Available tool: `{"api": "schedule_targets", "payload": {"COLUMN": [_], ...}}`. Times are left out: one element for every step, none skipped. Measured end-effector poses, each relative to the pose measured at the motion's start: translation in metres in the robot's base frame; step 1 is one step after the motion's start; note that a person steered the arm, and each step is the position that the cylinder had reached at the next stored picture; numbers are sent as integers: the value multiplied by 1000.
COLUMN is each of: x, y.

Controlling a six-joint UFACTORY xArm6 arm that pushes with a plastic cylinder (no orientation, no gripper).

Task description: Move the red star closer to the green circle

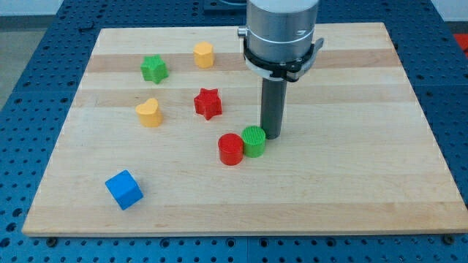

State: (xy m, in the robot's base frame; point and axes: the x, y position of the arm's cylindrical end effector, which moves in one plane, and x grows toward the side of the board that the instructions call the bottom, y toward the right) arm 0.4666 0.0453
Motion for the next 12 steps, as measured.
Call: {"api": "schedule_targets", "payload": {"x": [-34,-76,-97,-99,-98,-95,-76,-69,-72,-73,-71,-61], "y": [16,-13,-65,-94,-123,-141,-142,-142,-138,-123,-101,-76]}}
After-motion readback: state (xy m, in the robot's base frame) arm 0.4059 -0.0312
